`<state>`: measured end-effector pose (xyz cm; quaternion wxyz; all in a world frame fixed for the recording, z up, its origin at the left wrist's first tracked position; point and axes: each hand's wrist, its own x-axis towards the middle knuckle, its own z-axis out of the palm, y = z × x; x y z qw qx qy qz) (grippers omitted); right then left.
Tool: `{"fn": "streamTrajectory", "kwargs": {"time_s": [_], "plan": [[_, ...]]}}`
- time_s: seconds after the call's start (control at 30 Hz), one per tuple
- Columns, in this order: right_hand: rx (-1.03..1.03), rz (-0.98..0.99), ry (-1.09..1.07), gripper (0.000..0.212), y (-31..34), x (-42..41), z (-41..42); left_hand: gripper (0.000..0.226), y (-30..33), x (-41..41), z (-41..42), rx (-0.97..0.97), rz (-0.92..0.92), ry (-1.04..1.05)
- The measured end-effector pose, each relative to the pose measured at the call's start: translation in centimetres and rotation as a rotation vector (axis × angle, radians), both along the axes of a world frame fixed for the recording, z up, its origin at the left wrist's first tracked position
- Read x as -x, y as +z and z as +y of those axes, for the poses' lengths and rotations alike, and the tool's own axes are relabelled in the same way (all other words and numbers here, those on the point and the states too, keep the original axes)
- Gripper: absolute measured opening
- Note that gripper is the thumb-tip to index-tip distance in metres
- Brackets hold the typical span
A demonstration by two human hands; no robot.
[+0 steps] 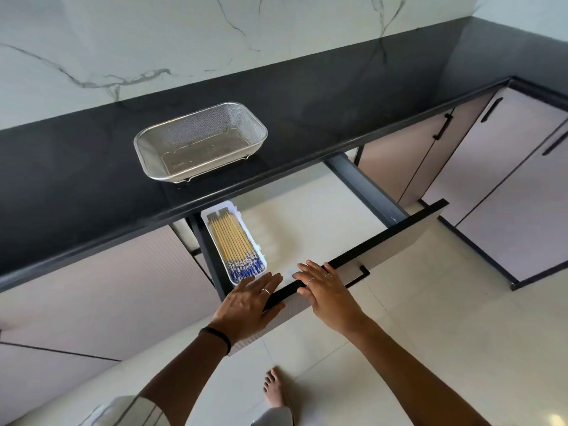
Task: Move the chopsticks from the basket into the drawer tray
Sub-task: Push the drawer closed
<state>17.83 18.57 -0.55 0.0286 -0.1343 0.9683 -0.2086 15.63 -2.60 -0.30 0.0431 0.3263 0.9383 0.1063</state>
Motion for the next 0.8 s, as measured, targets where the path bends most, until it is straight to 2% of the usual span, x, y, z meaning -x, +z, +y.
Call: {"fn": "streamTrajectory", "kwargs": {"time_s": [0.23,0.4,0.53,0.63,0.8], "plan": [[0.007,-0.006,0.008,0.04,0.2,5.7,-1.9,0.06,0.7,5.5,-1.7,0.031,-0.009,-0.042],[-0.009,0.008,0.024,0.042,-0.1,9.4,-3.0,0.05,1.0,8.8,-2.6,0.116,0.177,-0.187],[-0.02,0.029,0.034,0.046,-0.1,12.4,-3.9,0.083,1.1,10.6,-3.1,0.194,0.198,-0.095],[-0.064,0.041,0.051,0.049,-0.3,13.7,-4.5,0.089,1.2,10.7,-3.2,0.227,0.19,0.018],[-0.026,0.085,-0.008,0.055,-1.4,12.7,-4.9,0.097,0.6,10.3,-3.9,0.266,0.218,0.127]]}}
